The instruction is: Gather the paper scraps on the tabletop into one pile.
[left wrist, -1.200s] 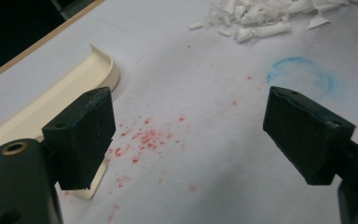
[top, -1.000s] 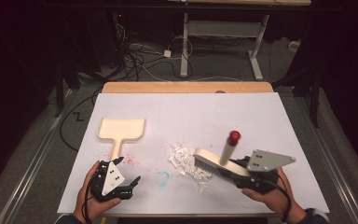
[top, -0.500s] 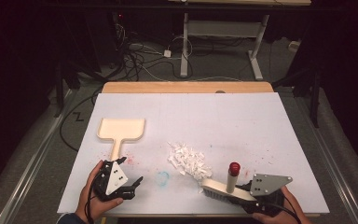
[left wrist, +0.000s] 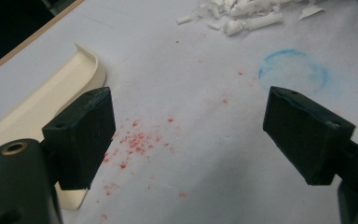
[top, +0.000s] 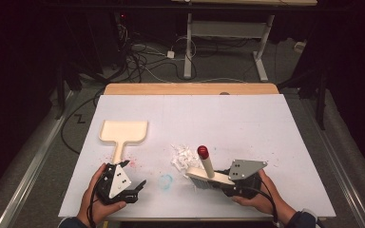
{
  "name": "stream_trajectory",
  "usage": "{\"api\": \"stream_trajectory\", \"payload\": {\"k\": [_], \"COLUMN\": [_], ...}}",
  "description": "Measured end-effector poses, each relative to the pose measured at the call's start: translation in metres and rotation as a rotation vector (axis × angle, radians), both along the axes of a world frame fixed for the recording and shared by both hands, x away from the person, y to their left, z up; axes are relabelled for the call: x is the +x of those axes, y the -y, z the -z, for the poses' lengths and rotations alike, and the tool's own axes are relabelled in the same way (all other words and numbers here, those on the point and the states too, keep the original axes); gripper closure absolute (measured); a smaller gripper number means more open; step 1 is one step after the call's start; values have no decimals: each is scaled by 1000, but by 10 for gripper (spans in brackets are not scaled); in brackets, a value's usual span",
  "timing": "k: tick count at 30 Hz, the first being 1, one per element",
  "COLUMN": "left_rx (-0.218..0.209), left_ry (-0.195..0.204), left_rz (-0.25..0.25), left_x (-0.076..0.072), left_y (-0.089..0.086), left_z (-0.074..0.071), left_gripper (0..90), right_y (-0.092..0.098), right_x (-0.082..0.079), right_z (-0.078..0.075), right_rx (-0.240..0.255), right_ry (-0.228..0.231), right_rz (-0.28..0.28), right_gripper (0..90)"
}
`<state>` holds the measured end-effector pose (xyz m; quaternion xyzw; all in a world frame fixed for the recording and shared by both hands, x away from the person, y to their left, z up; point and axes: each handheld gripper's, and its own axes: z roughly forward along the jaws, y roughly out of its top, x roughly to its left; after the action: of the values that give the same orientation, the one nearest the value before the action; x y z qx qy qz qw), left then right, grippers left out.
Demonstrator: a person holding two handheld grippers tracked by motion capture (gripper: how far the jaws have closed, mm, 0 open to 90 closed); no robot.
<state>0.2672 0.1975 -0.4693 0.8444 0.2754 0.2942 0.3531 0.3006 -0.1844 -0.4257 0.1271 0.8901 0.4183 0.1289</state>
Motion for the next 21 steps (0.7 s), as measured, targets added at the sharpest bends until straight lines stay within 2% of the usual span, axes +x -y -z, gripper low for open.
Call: {"api": "stream_trajectory", "payload": {"k": [3, 6, 10, 15, 21], "left_rx": [0, 0, 1, -2, 2], "left_ry": [-1, 1, 2, 3, 4], "left_rz": [-1, -1, -1, 0, 0], "left_x": [0, -1, -1, -2, -2], "left_y": [-1, -1, -1, -2, -2], "left_z": [0, 0, 0, 0, -1], "left_gripper": [162, 161, 161, 162, 162], "right_y": [-4, -4, 1, 15, 43], "right_x": [4, 6, 4, -3, -13], "right_z": [-4, -7, -11, -21, -32], "right_rx": [27, 62, 79, 110, 122], "right_ry": [23, 23, 38, 52, 61], "right_rz": [6, -6, -4, 18, 74], "right_gripper": [679, 679, 678, 678, 678]}}
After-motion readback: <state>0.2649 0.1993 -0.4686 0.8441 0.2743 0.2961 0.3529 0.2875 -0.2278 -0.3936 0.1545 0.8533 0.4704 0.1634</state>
